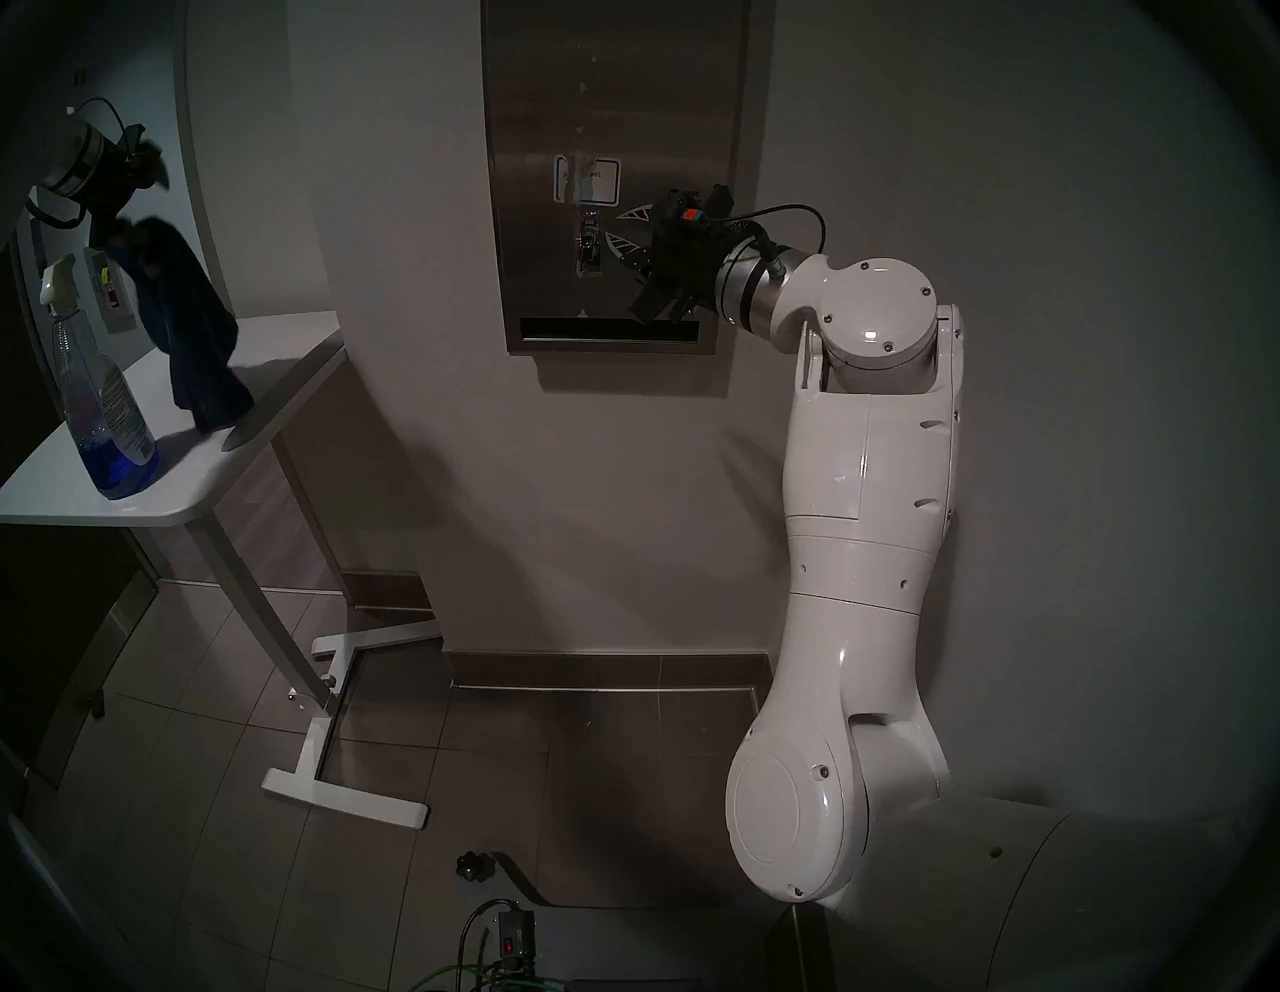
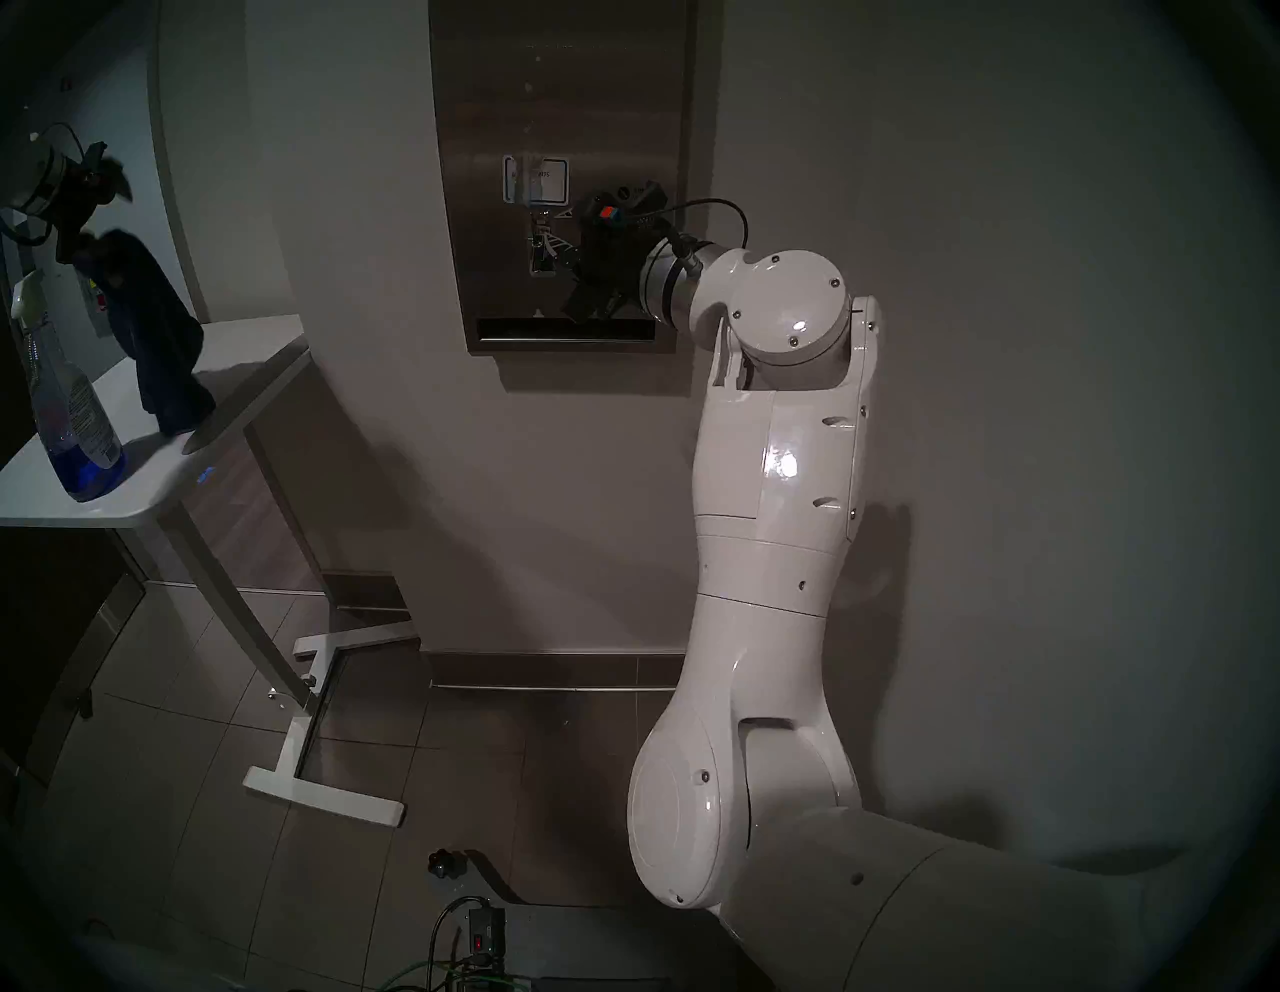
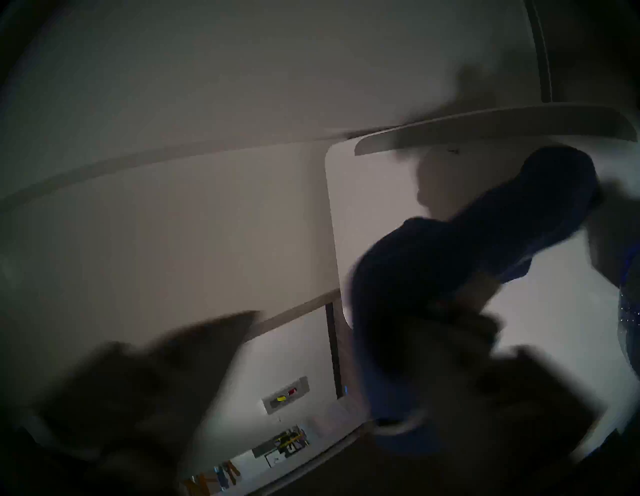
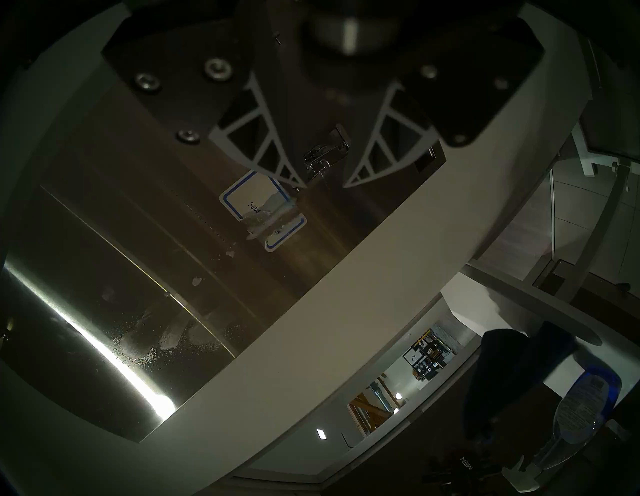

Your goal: Pick up the cloth and wipe the surface

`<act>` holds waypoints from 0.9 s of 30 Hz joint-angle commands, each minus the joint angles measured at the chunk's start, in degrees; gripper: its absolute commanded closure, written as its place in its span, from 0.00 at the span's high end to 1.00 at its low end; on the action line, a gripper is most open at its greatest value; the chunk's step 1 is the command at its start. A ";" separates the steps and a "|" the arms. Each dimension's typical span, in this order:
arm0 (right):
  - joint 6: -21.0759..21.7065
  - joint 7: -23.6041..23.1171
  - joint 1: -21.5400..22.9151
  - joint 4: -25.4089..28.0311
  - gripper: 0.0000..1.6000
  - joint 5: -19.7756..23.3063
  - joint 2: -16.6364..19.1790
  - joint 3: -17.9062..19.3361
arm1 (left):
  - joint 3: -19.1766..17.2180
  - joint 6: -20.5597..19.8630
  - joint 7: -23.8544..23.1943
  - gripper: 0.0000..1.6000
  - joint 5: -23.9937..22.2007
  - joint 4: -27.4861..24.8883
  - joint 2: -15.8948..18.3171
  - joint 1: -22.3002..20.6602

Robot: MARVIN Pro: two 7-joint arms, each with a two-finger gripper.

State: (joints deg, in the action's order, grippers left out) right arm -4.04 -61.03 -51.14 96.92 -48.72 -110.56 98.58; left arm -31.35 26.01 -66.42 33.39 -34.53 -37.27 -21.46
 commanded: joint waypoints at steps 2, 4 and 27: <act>-0.04 0.78 1.80 1.12 0.46 0.03 -0.09 0.15 | -0.82 3.97 -0.08 1.00 -0.16 0.38 -1.88 -3.67; -0.06 0.79 1.80 1.11 0.46 0.03 -0.08 0.22 | -0.88 5.05 -0.34 1.00 -0.11 0.68 -2.03 -3.77; -0.20 1.31 2.19 1.10 0.48 0.00 -0.23 1.32 | -8.34 7.67 5.89 1.00 -9.69 8.94 -9.92 -2.14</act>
State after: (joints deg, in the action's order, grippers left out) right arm -4.29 -60.80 -51.10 96.77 -48.73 -110.57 99.82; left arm -35.34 36.35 -65.39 28.91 -26.26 -41.74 -22.81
